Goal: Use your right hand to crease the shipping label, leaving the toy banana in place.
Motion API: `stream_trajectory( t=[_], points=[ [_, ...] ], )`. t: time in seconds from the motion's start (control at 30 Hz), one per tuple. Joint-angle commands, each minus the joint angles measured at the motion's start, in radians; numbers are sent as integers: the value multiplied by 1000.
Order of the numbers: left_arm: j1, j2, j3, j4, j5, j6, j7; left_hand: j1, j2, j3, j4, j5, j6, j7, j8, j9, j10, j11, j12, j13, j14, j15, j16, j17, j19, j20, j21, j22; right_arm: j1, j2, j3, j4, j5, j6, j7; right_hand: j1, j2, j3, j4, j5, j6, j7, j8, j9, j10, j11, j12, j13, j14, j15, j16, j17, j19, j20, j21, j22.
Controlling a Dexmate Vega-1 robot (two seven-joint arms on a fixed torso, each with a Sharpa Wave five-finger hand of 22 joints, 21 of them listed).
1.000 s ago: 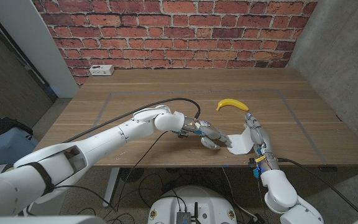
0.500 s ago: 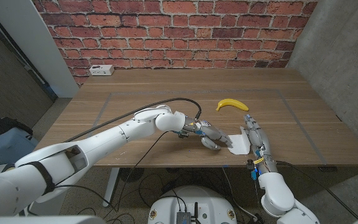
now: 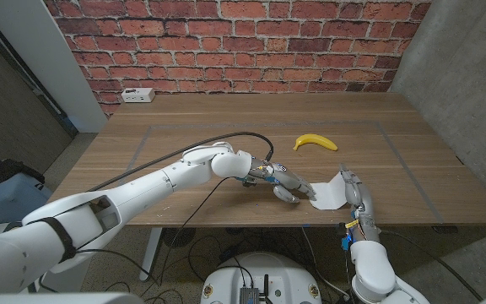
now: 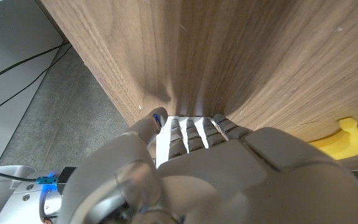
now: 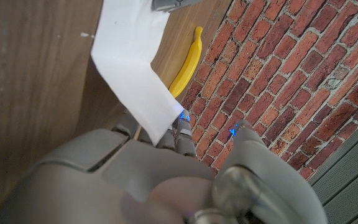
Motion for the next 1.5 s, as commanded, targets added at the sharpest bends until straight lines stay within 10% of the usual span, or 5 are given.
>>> stream_trajectory(
  t=[0.03,0.5,0.8,1.13,1.5],
  points=[
    [-6,-3,1,13,-2,-14,11,11,2,4,7,-2,-7,-3,-3,2,-6,3,0,3,-8,-39,3,4,10,-2,4,3,-12,79,-18,-23,-118,-70,-182,-28,0,14,13,0,136,41,20,9,147,28,44,16,167,9,39,15,109,25,21,8],
    [-10,-4,3,19,-5,-18,7,12,2,3,9,-3,-13,-3,-2,2,-7,4,1,3,-9,-38,3,4,10,-3,4,3,18,141,-36,83,-199,115,-248,-6,-3,37,-29,3,389,74,126,75,406,30,208,93,452,-5,158,137,262,39,56,22],
    [-4,2,-1,10,-2,-12,12,13,2,2,10,-3,-16,-4,-1,2,-8,4,1,3,-10,-41,3,4,9,-4,4,3,18,164,-25,93,-215,131,-244,-14,-4,39,-38,1,151,27,15,67,357,30,233,130,499,-11,182,207,332,46,74,24],
    [-7,-1,0,10,1,-10,10,15,2,1,11,-4,-27,-7,-3,2,-9,3,2,3,-11,-41,3,4,9,-4,3,3,14,192,-18,85,-236,113,-263,-15,-14,57,-57,0,455,83,197,133,569,39,336,160,753,-35,254,261,538,28,147,28],
    [-12,-6,2,21,-4,-13,9,16,2,0,13,-4,-31,-7,-2,2,-9,2,3,3,-11,-41,3,4,9,-4,3,3,14,142,-1,79,-131,136,-130,-27,-14,67,-54,3,396,105,192,149,492,40,274,122,697,9,174,223,532,21,141,24]
  ],
)
